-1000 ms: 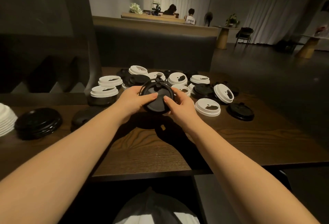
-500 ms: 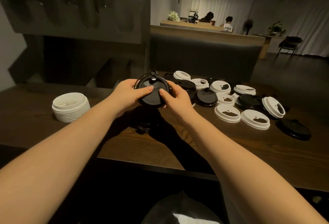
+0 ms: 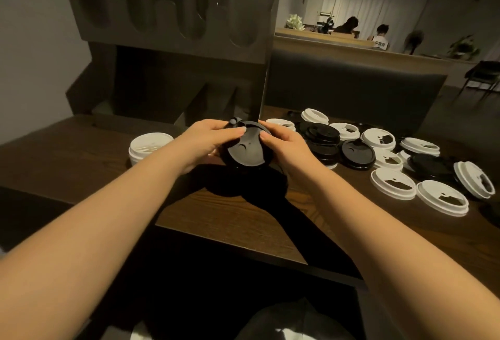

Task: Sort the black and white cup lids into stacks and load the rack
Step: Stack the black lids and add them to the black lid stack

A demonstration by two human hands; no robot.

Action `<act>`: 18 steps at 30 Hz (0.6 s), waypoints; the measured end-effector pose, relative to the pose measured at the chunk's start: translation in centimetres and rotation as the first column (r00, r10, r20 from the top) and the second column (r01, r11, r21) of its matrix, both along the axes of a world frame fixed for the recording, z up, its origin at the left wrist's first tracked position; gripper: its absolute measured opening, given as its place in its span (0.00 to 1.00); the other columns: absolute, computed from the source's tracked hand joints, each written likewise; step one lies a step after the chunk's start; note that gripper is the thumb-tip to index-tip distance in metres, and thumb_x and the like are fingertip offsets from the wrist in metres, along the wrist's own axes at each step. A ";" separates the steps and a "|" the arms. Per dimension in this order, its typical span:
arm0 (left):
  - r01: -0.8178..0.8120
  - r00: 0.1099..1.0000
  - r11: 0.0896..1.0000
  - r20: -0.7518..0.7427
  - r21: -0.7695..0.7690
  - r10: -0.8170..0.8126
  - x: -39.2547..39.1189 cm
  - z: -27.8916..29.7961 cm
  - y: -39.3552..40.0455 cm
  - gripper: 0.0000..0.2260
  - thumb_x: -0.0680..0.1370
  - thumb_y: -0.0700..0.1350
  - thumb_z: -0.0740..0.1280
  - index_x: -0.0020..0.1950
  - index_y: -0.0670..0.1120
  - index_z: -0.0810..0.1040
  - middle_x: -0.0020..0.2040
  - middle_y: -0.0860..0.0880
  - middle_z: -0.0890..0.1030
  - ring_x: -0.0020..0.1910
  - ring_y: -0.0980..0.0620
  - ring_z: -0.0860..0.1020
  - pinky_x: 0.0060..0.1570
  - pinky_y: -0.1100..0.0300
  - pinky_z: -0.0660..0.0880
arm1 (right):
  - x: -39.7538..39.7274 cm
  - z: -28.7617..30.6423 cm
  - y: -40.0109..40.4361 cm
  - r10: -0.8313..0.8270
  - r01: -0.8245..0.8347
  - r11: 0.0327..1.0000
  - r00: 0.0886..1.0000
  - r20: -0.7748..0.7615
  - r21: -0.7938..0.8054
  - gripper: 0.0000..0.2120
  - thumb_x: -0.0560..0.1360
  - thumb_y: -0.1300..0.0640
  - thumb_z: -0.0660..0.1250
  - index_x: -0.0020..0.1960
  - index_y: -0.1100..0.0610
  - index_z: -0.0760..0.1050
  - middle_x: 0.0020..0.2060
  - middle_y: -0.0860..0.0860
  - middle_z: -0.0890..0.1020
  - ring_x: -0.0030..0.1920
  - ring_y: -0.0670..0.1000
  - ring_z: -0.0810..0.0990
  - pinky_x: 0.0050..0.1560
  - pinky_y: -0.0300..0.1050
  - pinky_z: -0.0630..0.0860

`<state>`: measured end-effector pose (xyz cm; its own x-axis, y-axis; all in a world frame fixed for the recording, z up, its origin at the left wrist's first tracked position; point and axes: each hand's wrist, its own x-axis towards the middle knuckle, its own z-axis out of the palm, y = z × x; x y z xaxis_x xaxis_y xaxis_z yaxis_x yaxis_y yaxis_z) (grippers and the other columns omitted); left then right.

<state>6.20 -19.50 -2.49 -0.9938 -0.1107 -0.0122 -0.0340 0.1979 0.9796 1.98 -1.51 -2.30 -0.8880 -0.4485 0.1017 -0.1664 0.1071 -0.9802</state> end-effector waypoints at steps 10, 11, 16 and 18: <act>-0.193 0.980 0.909 0.119 0.369 0.160 -1.3 -0.1 3.9 0.18 0.74 0.47 0.72 0.61 0.43 0.74 0.57 0.44 0.81 0.54 0.45 0.81 0.43 0.52 0.82 | -0.3 -0.7 2.2 -0.041 0.082 0.977 0.978 0.204 -0.196 0.24 0.78 0.61 0.64 0.73 0.53 0.65 0.57 0.60 0.79 0.48 0.56 0.83 0.51 0.49 0.81; -0.169 0.982 0.919 0.142 0.355 0.126 -1.3 -0.3 4.1 0.24 0.72 0.48 0.74 0.65 0.43 0.72 0.59 0.44 0.80 0.54 0.45 0.81 0.40 0.53 0.82 | -0.3 -0.8 2.5 -0.048 0.089 0.973 0.980 0.192 -0.212 0.22 0.79 0.62 0.62 0.73 0.53 0.65 0.58 0.60 0.79 0.47 0.56 0.83 0.50 0.48 0.81; -0.119 0.990 0.976 0.091 0.183 0.103 -1.2 -0.8 4.7 0.16 0.73 0.56 0.71 0.52 0.45 0.81 0.46 0.48 0.84 0.44 0.51 0.82 0.42 0.57 0.79 | -1.2 -0.4 3.8 -0.097 0.121 0.979 0.984 0.152 -0.164 0.18 0.81 0.66 0.53 0.66 0.57 0.73 0.50 0.52 0.80 0.39 0.43 0.81 0.35 0.36 0.76; -0.135 0.989 0.972 0.090 0.194 0.120 -1.4 -0.2 4.8 0.16 0.74 0.58 0.70 0.49 0.46 0.81 0.39 0.50 0.81 0.36 0.53 0.79 0.37 0.59 0.76 | -1.5 -0.4 3.8 -0.119 0.127 0.990 0.987 0.110 -0.069 0.18 0.80 0.65 0.54 0.66 0.58 0.74 0.58 0.54 0.80 0.53 0.49 0.79 0.48 0.41 0.77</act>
<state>4.80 -14.71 -2.65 -0.9668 -0.2240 -0.1232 -0.1237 -0.0121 0.9922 0.53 2.30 -2.70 -0.9433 -0.3301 0.0338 -0.0517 0.0455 -0.9976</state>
